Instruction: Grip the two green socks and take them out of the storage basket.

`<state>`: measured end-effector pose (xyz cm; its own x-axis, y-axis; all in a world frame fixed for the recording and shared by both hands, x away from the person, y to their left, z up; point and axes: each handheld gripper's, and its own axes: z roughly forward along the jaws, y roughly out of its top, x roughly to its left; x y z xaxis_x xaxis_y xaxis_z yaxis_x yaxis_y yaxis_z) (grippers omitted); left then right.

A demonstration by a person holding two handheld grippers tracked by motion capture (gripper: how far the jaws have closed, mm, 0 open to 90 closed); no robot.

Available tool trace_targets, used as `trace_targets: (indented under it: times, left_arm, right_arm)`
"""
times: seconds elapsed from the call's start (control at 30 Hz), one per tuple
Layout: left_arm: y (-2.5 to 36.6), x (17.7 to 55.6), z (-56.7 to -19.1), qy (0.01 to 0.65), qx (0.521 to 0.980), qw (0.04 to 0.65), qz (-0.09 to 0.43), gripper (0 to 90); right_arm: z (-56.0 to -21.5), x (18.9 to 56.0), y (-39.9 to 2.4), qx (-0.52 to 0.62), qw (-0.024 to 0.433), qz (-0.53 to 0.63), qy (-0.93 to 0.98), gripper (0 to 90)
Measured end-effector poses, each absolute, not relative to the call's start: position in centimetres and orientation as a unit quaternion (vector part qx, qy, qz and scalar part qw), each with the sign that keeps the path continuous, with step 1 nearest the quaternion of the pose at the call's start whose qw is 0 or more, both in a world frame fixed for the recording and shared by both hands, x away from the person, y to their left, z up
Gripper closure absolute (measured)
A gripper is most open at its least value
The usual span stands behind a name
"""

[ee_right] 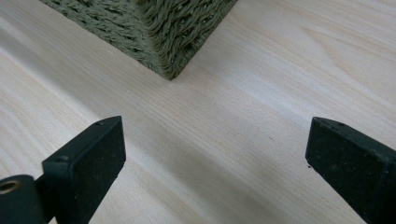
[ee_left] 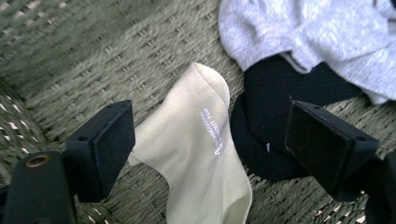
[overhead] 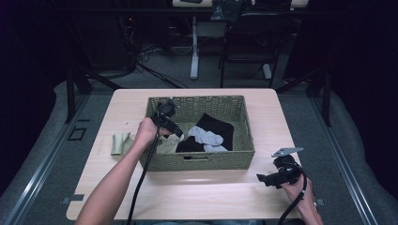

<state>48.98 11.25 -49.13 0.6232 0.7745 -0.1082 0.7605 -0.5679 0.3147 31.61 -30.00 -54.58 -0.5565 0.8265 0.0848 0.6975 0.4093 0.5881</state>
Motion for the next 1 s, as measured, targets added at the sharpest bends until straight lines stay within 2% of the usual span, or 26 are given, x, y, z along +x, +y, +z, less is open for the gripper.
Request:
trace_targets:
  times: [0.43,0.63,0.8,1.0]
  left_arm:
    - [10.2,49.3,-51.2,0.438,0.891,0.116,0.003,43.9]
    - [9.9,49.3,-51.9,0.440,0.892,0.098,-0.001,65.4]
    - [10.0,49.2,-52.2,0.441,0.894,0.082,0.015,84.6]
    - [10.7,48.8,-50.4,0.431,0.895,0.107,0.028,86.8]
  right_arm:
    - [-54.6,31.6,-30.1,0.458,0.109,0.293,0.832,4.4]
    - [-54.6,31.7,-30.1,0.458,0.109,0.293,0.832,4.4]
    - [-54.6,31.6,-30.1,0.456,0.108,0.294,0.833,4.4]
    - [-54.6,31.5,-30.1,0.459,0.110,0.293,0.831,4.5]
